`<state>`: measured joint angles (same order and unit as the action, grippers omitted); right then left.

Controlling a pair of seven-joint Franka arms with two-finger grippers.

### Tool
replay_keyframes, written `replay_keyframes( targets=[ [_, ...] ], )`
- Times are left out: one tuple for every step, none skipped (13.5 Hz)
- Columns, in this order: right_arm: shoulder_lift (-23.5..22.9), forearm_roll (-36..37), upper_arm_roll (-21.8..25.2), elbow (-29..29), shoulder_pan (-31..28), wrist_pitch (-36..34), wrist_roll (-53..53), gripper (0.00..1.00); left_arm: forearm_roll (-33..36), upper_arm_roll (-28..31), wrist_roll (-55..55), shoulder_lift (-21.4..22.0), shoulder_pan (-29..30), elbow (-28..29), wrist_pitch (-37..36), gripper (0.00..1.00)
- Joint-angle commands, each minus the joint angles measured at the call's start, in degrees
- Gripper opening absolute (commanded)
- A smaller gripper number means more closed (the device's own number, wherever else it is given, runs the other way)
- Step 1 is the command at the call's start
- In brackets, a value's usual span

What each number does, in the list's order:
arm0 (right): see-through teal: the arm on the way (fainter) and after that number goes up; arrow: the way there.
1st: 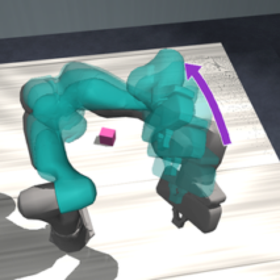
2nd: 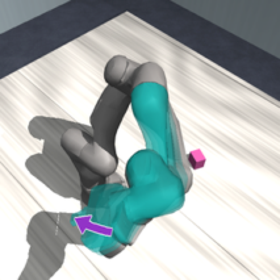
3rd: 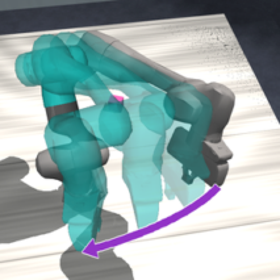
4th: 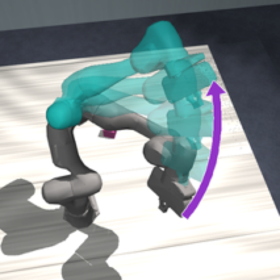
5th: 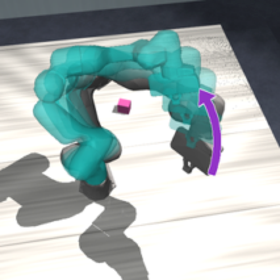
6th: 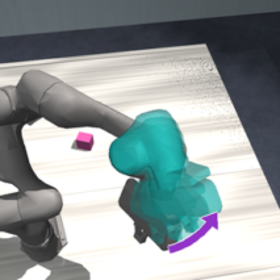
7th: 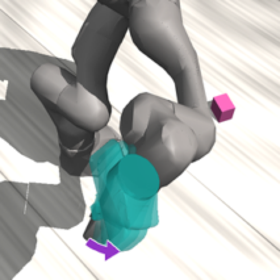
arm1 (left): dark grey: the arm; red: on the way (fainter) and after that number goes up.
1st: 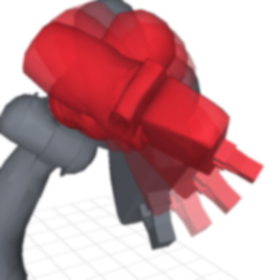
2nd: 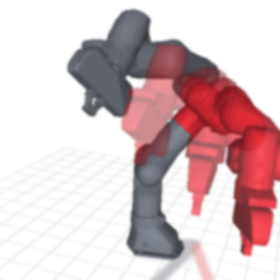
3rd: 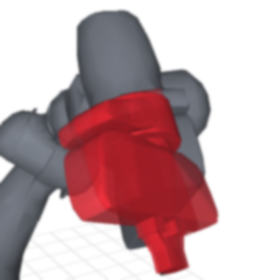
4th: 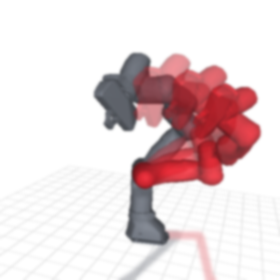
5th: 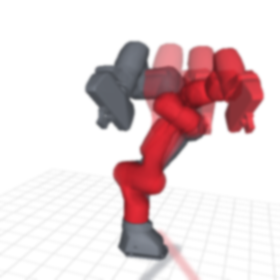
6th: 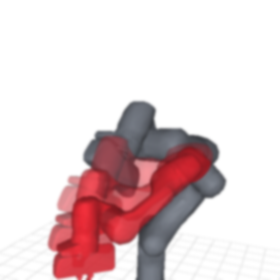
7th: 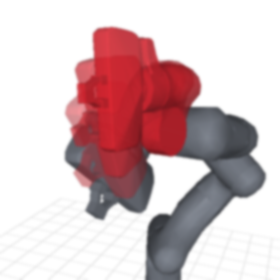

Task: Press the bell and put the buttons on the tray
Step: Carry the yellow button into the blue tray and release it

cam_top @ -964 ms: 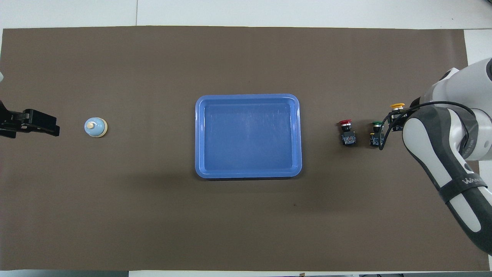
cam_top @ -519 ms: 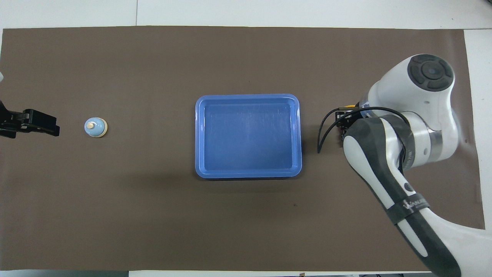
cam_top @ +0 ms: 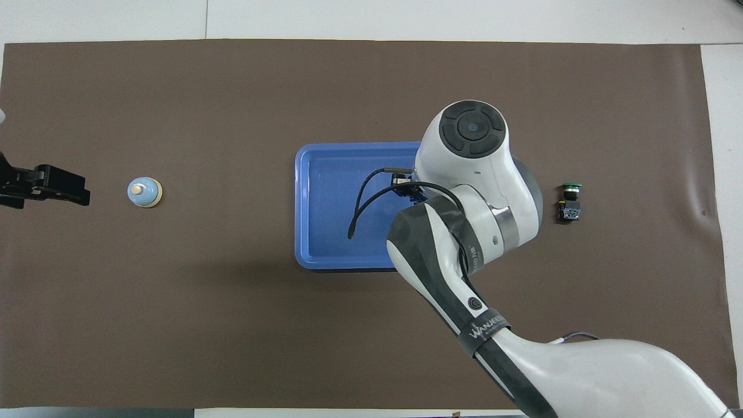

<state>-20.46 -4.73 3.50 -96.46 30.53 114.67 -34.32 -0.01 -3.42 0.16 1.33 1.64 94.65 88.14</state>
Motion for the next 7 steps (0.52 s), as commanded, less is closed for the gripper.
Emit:
replay_keyframes(
  targets=[
    [-3.4,-2.0,0.3,0.8,0.8,2.4,-0.5,0.0,-0.4,0.5,-0.2,0.3,-0.5,-0.3,-0.3,1.0],
    [-3.4,-2.0,0.3,-0.7,0.9,3.9,-0.5,0.0,-0.4,0.5,-0.2,0.3,-0.4,-0.3,-0.3,1.0],
    [-3.4,-2.0,0.3,-2.1,1.0,5.2,-0.5,0.0,-0.4,0.5,-0.2,0.3,-0.4,-0.3,-0.3,1.0],
    [-3.5,-2.0,0.3,-3.4,1.0,6.4,-0.5,0.0,-0.4,0.5,-0.2,0.3,-0.5,-0.3,-0.3,1.0],
    [-3.5,-2.0,0.3,-4.4,0.9,6.8,-0.5,0.0,-0.4,0.5,-0.2,0.3,-0.5,-0.3,-0.3,1.0],
    [-3.4,-1.9,0.3,-5.1,0.9,6.7,-0.3,0.0,-0.4,0.5,-0.2,0.3,-0.4,-0.3,-0.3,1.0],
    [-3.2,-1.8,0.3,-5.8,0.9,6.7,-0.1,0.0,-0.4,0.5,-0.2,0.3,-0.5,-0.3,-0.3,1.0]
  ],
)
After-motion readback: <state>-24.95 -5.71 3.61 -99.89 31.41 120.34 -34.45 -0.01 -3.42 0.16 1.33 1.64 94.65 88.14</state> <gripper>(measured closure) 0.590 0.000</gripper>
